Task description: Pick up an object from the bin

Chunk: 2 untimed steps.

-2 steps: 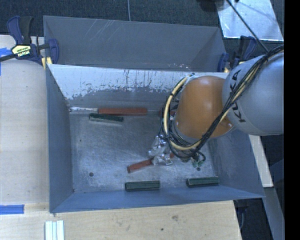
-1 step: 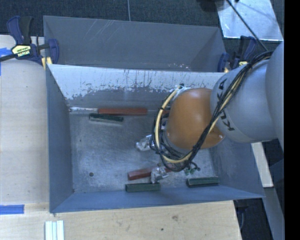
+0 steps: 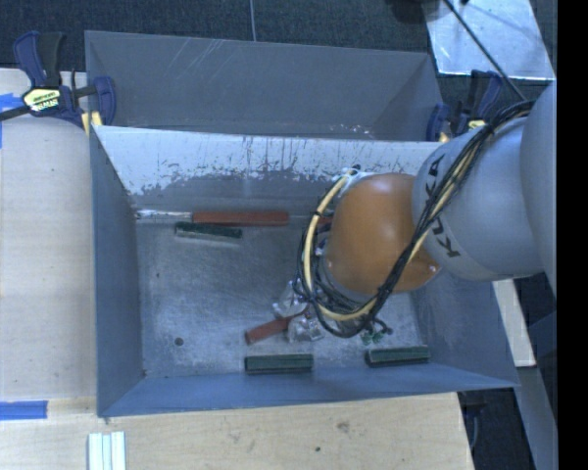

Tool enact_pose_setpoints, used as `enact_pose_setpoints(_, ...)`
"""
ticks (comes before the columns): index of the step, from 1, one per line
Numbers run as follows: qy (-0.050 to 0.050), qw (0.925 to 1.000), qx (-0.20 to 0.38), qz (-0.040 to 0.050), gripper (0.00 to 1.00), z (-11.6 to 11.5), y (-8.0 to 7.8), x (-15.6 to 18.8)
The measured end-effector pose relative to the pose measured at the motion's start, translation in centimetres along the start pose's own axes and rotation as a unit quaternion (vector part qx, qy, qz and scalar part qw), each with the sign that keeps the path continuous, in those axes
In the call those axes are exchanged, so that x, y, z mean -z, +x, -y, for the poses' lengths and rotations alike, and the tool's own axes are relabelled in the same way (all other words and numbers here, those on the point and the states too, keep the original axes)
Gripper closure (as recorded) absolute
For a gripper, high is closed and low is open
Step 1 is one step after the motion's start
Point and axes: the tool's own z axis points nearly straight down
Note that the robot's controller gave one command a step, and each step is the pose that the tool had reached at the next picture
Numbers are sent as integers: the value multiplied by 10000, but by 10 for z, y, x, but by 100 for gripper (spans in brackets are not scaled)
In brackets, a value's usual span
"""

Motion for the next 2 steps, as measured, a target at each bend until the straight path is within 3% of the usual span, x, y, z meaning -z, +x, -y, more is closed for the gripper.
enact_pose_setpoints(1,0,10000,-3,0,100,0,0,0)
enact_pose_setpoints(2,-16,9998,137,-131,100,0,-11,129)
